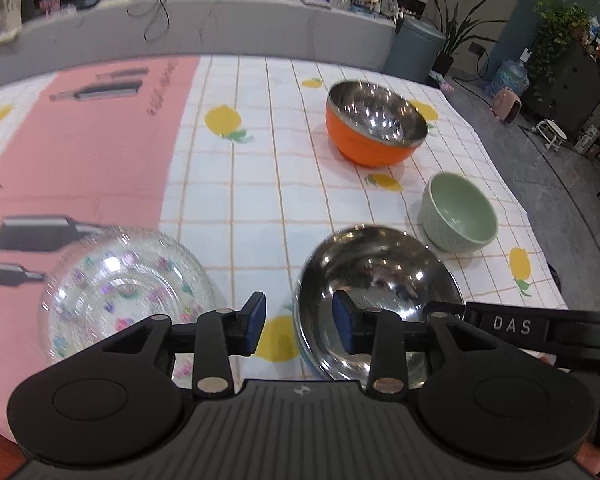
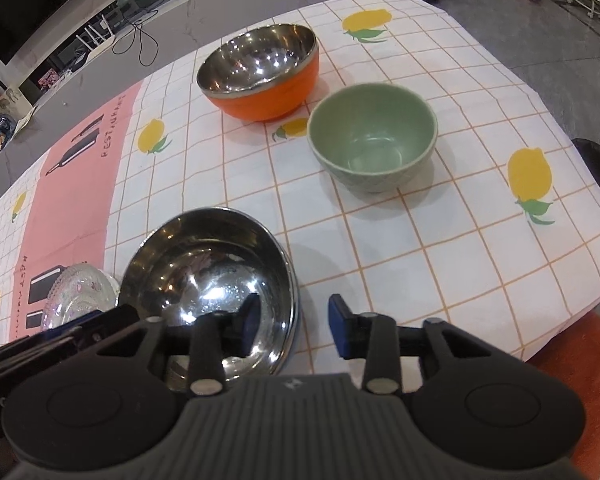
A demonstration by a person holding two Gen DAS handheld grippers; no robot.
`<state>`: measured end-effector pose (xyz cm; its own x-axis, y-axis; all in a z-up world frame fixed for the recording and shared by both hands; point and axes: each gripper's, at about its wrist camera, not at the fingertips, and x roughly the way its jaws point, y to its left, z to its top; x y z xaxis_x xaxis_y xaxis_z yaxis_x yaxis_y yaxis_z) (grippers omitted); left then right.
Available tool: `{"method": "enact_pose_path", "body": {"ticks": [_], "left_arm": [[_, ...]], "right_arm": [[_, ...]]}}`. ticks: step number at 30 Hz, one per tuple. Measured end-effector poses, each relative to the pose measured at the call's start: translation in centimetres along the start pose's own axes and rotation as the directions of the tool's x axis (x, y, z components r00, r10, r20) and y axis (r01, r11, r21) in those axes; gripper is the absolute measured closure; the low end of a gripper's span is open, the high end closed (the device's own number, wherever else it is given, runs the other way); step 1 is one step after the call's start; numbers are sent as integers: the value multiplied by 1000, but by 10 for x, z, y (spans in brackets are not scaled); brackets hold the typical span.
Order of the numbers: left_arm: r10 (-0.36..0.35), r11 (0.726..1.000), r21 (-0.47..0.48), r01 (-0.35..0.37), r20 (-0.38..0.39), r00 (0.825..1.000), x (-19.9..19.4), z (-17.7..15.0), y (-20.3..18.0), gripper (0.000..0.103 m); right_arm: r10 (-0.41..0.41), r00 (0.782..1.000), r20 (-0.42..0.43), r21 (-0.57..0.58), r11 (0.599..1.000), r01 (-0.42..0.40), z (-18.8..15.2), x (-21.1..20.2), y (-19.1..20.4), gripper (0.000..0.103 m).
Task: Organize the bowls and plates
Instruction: 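Lower the blue bowl onto the table and open both grippers, then move both grippers to the orange bowl and close on its rim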
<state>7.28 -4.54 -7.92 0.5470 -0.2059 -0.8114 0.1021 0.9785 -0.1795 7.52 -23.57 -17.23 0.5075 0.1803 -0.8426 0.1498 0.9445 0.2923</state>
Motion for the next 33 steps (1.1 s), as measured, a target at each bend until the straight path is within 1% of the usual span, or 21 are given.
{"method": "enact_pose_path", "body": {"ticks": [3, 6, 9, 13, 21, 24, 28, 33], "left_arm": [[47, 998, 49, -51, 64, 997, -11, 3, -5, 58], [69, 994, 79, -78, 113, 991, -19, 6, -6, 58], [50, 994, 88, -62, 126, 991, -24, 14, -5, 58], [45, 993, 103, -61, 154, 987, -29, 29, -8, 58], [0, 991, 134, -26, 191, 982, -32, 67, -18, 58], [-18, 990, 139, -10, 193, 981, -27, 81, -22, 58], [-44, 992, 122, 23, 168, 985, -13, 101, -25, 58], [-36, 996, 83, 26, 124, 992, 12, 125, -25, 58]], "right_arm": [[-2, 1000, 15, -38, 999, 3, 0, -5, 5, 53], [-27, 998, 59, -81, 996, 32, -1, -14, 11, 52], [-33, 993, 112, -119, 992, 47, 0, -26, 17, 50], [-11, 986, 168, -126, 992, 33, 8, -41, 21, 50], [-2, 977, 213, -106, 994, 25, 37, -47, 19, 49], [-12, 976, 219, -87, 996, 31, 50, -43, 17, 49], [-10, 976, 216, -47, 999, 21, 71, -37, 12, 49], [-22, 976, 218, -16, 1000, 26, 99, -26, 10, 49]]}}
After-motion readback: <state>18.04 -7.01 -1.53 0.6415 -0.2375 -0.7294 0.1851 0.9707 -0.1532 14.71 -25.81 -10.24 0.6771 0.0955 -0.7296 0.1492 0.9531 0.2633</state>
